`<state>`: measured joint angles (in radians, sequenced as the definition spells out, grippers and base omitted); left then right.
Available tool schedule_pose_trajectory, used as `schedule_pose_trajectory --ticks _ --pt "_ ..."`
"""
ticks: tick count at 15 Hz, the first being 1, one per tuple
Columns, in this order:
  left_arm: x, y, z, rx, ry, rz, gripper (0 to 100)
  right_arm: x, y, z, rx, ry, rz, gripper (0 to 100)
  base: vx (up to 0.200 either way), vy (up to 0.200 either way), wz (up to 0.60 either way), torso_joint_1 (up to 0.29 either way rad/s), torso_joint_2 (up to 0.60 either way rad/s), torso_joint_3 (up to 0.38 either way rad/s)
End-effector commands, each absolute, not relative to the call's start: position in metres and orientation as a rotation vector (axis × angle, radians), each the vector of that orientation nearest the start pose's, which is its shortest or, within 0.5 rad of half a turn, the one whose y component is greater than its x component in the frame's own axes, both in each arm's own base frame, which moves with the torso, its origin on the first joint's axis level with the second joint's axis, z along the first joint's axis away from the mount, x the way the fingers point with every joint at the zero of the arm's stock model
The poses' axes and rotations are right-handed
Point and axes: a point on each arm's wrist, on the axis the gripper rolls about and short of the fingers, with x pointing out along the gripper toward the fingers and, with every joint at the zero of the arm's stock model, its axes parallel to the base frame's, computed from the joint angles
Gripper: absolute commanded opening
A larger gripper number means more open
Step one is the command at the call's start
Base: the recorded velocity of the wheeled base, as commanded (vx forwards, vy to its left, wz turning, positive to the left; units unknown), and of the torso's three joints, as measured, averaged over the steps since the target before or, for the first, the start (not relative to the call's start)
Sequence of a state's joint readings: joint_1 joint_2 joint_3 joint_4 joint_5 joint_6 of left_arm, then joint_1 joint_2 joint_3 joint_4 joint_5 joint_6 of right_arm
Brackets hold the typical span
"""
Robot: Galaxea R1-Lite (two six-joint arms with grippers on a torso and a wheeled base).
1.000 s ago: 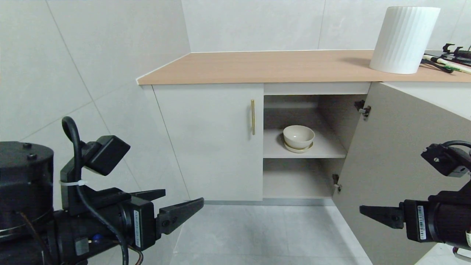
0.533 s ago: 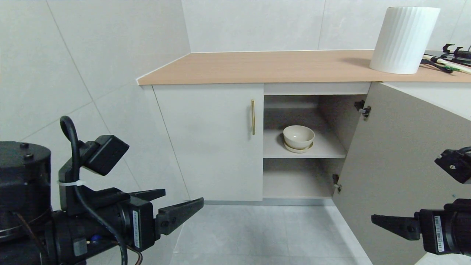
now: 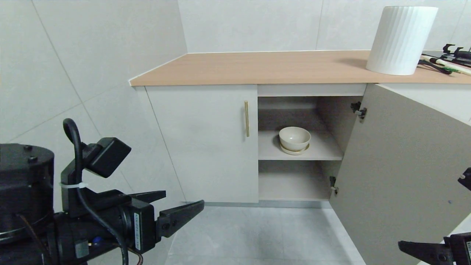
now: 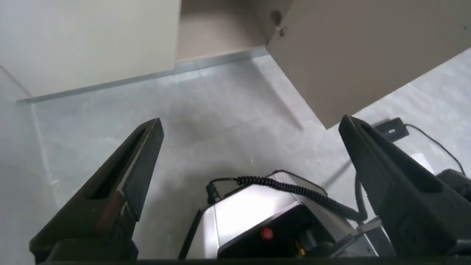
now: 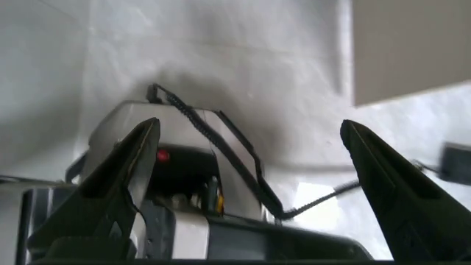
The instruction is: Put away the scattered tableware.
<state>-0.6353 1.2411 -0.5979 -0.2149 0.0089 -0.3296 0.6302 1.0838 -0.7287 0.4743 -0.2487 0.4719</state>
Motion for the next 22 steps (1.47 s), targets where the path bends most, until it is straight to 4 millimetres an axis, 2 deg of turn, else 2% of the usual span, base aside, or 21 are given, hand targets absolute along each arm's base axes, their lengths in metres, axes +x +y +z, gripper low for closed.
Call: schedule_pose_trajectory --ticks 1,6,8,15,16,18,20,22 --pt "0.147 -0.108 0.196 -0.175 0.514 -0.539 100 0.098 0.064 0.200 0.087 0.820 0.163 100 0.000 -0.200 0.00 -0.002 -0.01 0.007" --pt "0.147 -0.108 0.195 -0.174 0.516 -0.540 100 0.091 0.056 0.201 0.004 0.918 0.128 100 0.000 -0.200 0.00 0.001 0.00 0.005" --pt "0.148 -0.109 0.195 -0.173 0.518 -0.538 100 0.094 0.050 0.203 0.018 0.922 0.078 100 0.000 0.000 0.00 0.000 0.00 0.000" --pt "0.147 -0.108 0.195 -0.174 0.517 -0.538 100 0.109 0.001 0.211 -0.053 0.901 -0.252 100 0.000 0.000 0.00 0.000 0.00 0.000" --pt "0.147 -0.108 0.195 -0.173 0.518 -0.538 100 0.110 -0.002 0.212 -0.052 0.895 -0.266 100 0.000 0.000 0.00 0.000 0.00 0.000" --pt "0.147 -0.108 0.195 -0.173 0.519 -0.540 100 0.128 -0.018 0.212 0.000 0.854 -0.357 100 0.000 0.000 0.00 0.000 0.00 0.000" --pt "0.147 -0.108 0.195 -0.174 0.517 -0.540 100 0.142 -0.026 0.209 0.023 0.838 -0.399 100 0.000 0.000 0.00 0.000 0.00 0.000" --pt "0.147 -0.108 0.195 -0.173 0.517 -0.540 100 0.167 -0.038 0.201 0.070 0.816 -0.442 100 0.000 0.000 0.00 0.000 0.00 0.000"
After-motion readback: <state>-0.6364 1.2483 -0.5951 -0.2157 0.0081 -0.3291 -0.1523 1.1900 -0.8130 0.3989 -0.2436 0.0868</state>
